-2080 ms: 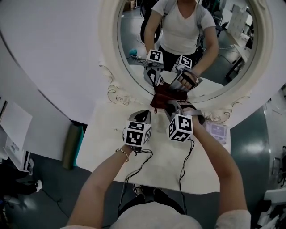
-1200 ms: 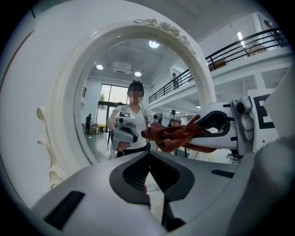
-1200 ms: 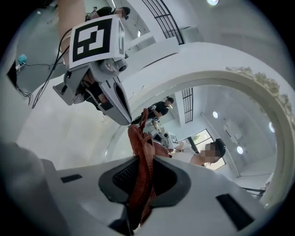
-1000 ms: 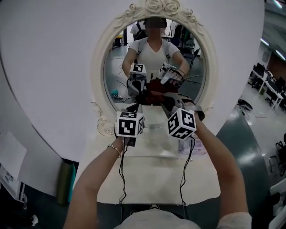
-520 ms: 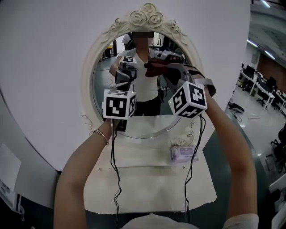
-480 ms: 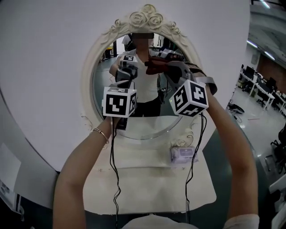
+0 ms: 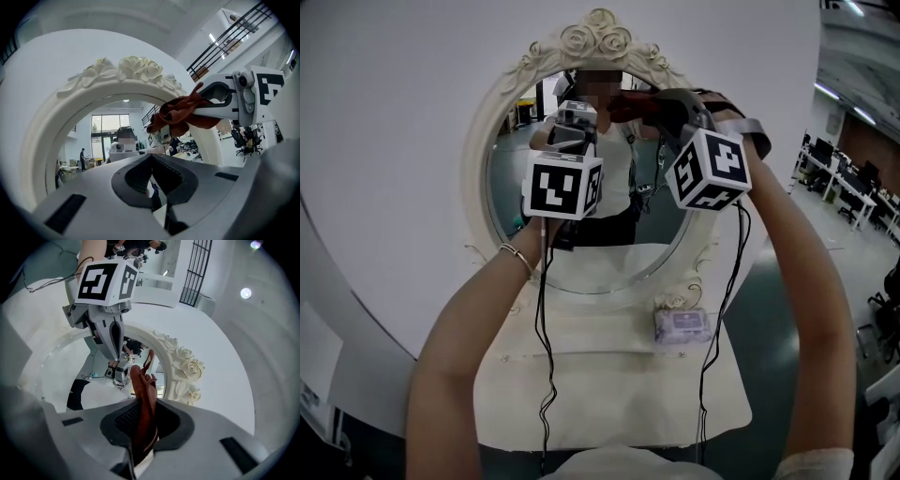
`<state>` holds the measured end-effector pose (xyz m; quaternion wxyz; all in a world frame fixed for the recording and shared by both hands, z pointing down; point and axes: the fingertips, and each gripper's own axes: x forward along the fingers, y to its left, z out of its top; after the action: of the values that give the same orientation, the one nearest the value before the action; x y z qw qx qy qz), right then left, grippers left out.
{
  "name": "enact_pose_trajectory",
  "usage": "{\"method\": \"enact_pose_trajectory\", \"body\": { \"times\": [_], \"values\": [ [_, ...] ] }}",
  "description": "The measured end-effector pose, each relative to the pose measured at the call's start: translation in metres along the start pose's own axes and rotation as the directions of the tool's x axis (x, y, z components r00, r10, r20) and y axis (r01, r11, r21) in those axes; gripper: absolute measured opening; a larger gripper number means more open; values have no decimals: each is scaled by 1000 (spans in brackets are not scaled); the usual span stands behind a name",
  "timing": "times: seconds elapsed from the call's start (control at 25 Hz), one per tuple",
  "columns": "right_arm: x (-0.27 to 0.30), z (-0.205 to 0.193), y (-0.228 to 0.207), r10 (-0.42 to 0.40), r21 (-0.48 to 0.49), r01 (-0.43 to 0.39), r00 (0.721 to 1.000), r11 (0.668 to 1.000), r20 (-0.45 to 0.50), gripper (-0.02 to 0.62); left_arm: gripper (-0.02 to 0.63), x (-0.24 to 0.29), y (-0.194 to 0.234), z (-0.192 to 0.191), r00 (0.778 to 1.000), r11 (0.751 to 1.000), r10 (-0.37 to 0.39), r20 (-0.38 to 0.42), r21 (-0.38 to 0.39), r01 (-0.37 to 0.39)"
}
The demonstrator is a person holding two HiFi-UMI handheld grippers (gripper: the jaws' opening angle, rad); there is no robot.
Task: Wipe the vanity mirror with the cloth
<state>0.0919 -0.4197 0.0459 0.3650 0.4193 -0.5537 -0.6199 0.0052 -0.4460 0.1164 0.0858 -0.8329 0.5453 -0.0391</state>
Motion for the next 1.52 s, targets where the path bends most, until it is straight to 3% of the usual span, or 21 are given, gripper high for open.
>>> {"method": "enact_pose_trajectory", "body": {
  "times": [0.24,0.6,1.28,1.52],
  "values": [
    [4,-1,13,14,-53,-14,1000,999,5,63,11,9,-8,-19,1000,1000,-8,-30,4,8],
    [-6,-14,35,56,-29,-56,998,998,-9,63,11,6,-17,-45,998,1000,-5,-65,-7,5],
    [-18,-32,146,208,61,-207,978,976,-11,63,11,5,-41,-147,983,998,-32,-180,-63,21],
    [-27,-30,210,255,118,-254,967,960,13,63,11,-4,-65,-202,978,993,-51,-204,-118,27]
  ]
}}
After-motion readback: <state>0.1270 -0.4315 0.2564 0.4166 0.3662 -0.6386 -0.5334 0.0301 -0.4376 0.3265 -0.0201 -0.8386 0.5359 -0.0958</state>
